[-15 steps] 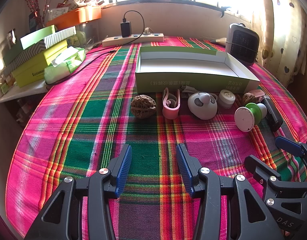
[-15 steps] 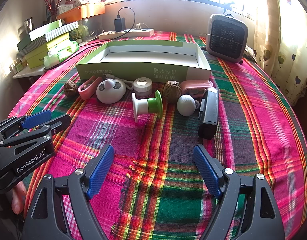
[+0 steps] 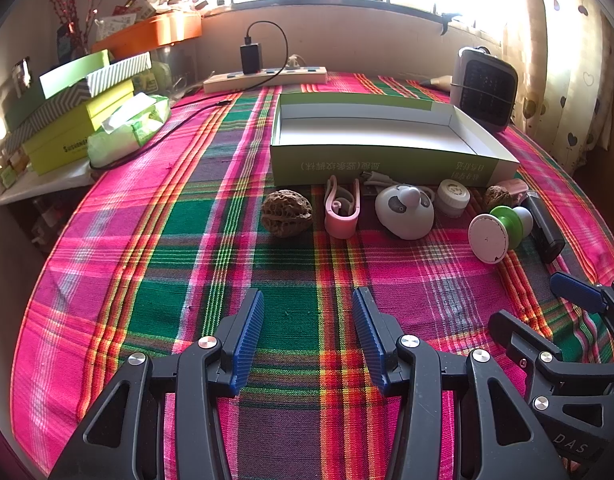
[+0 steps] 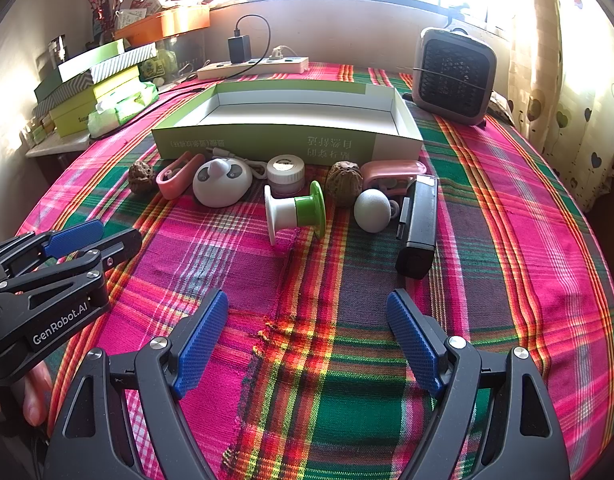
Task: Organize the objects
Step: 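Grasp the brown walnut with the left tool while the right tool grasps the green-white spool, then lift and carry the walnut and spool over the white box with both tools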
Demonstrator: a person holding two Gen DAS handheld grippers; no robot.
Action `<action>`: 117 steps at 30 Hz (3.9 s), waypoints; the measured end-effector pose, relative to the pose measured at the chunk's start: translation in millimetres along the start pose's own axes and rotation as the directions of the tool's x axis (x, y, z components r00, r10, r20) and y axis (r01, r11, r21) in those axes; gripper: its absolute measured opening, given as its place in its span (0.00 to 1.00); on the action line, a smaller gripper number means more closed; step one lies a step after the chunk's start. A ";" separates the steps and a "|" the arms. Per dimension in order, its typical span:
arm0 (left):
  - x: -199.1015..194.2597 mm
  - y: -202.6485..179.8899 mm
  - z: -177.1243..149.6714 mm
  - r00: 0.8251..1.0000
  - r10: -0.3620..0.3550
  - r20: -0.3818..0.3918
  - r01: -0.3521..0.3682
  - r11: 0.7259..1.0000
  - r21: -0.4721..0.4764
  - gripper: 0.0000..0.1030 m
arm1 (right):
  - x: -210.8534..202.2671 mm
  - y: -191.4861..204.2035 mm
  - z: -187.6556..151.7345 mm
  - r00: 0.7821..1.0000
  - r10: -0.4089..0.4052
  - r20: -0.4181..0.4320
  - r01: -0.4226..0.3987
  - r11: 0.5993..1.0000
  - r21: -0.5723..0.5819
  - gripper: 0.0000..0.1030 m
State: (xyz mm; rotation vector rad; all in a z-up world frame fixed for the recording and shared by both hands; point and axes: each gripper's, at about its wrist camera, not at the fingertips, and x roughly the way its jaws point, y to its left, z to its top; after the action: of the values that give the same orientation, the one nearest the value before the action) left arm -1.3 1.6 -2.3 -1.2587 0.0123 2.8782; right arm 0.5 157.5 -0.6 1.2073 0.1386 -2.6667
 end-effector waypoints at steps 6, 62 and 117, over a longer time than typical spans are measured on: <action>-2.0 3.8 0.6 1.000 -0.029 -0.003 0.029 1.000 0.011 0.44 | -0.6 6.1 0.3 1.000 0.004 -0.004 -0.004 1.000 -0.012 0.79; 43.4 40.4 58.5 0.988 -0.138 -0.075 0.136 0.990 -0.023 0.44 | 30.8 -7.2 44.2 0.993 0.100 -0.064 -0.102 0.994 -0.026 0.42; 38.6 23.5 126.9 0.975 -0.220 -0.019 0.220 0.974 0.044 0.26 | 26.6 -13.0 124.8 0.991 0.134 0.011 -0.133 0.990 -0.036 0.33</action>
State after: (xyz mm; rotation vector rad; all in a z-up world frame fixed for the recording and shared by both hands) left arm -120.8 -21.1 55.7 -1.1899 -0.0579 2.6658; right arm -110.9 144.8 61.8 1.1454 0.0983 -2.5463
